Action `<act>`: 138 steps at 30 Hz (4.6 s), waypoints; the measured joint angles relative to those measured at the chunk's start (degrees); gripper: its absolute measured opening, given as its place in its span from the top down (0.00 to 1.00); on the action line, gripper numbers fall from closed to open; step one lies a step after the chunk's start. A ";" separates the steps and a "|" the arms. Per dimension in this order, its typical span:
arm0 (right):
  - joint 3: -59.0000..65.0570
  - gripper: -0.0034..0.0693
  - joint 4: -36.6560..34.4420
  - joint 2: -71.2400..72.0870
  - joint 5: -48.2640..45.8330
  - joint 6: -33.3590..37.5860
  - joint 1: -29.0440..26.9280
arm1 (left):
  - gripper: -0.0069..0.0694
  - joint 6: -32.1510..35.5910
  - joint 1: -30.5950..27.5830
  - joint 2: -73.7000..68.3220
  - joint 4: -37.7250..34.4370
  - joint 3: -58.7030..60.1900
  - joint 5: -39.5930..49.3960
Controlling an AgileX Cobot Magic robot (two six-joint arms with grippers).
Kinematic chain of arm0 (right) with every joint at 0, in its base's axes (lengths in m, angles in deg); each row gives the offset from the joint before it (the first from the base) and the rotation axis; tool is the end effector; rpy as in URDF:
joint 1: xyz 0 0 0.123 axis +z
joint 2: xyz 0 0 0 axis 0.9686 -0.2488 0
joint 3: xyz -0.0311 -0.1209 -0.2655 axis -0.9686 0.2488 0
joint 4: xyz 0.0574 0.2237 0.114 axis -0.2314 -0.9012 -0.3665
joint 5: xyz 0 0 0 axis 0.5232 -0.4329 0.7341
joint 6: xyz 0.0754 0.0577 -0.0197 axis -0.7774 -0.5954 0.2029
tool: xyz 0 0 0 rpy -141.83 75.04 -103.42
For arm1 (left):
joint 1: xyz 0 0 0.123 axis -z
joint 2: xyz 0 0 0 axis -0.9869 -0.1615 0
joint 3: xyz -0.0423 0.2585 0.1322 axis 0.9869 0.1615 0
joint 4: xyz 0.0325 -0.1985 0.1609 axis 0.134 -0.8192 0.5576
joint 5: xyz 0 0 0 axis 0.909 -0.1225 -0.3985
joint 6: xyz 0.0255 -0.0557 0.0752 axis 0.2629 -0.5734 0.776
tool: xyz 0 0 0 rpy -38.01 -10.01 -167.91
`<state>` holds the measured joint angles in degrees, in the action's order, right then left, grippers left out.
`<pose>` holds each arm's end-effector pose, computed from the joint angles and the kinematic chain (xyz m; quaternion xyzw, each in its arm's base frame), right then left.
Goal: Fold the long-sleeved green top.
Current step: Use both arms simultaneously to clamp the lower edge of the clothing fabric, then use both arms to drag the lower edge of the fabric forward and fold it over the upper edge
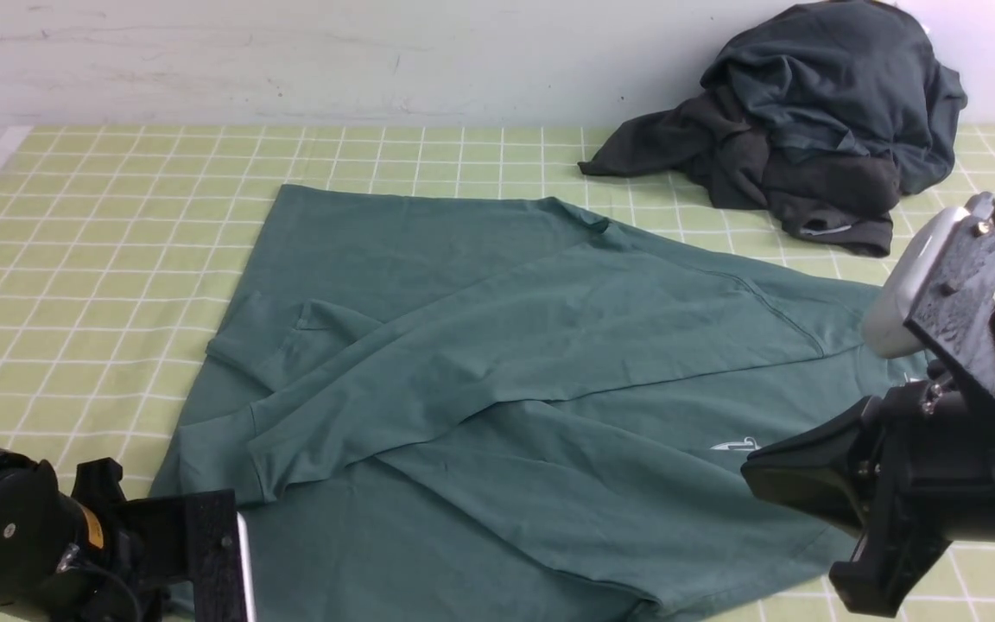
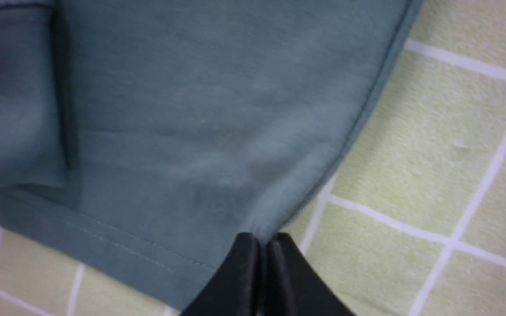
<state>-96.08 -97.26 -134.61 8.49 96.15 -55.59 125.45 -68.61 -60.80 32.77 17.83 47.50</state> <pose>0.1783 0.1136 0.2790 -0.3906 0.8250 0.2272 0.3394 0.2110 -0.0419 0.1585 0.5946 0.7882 0.0815 0.1362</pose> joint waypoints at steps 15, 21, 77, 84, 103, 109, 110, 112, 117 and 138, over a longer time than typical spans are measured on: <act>0.00 0.95 -0.37 0.00 0.04 0.11 0.00 | 0.61 -0.80 0.00 -1.34 -0.06 0.02 -1.84; 0.00 0.95 -7.87 0.00 0.04 8.65 0.00 | 0.88 -8.31 0.00 -0.28 -0.86 0.02 -4.92; -0.73 0.96 54.31 -17.74 -0.49 -12.11 0.00 | 0.91 -43.31 0.00 16.84 -8.44 -6.06 14.60; -5.61 0.96 58.31 -17.23 0.48 -17.83 -1.63 | 0.90 -49.45 0.00 13.58 -5.54 -14.42 20.75; -40.48 0.96 58.67 -46.27 5.25 -26.05 -9.60 | 0.90 -51.22 0.00 -34.96 1.34 -68.51 13.64; -48.11 0.96 58.67 -53.87 5.28 -29.39 -12.25 | 0.90 -52.81 -0.11 -46.68 6.05 -82.17 13.80; -49.86 0.96 58.67 -55.84 5.43 -30.46 -12.69 | 0.90 -54.25 -0.23 -48.78 6.49 -85.03 13.80; -51.94 0.96 58.82 -58.29 5.66 -31.70 -12.99 | 0.90 -56.21 -0.90 -51.70 6.79 -88.29 13.50; -57.29 0.96 58.92 -64.17 5.98 -32.57 -13.04 | 0.90 -59.16 -3.27 -58.11 6.89 -94.33 13.20; -62.99 0.72 60.21 -69.91 7.94 -41.77 -13.21 | 0.38 -67.88 -8.09 -59.81 13.39 -95.65 13.93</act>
<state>-159.06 -37.05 -204.52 16.43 54.38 -68.80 57.57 -76.70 -120.61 46.16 -77.82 61.43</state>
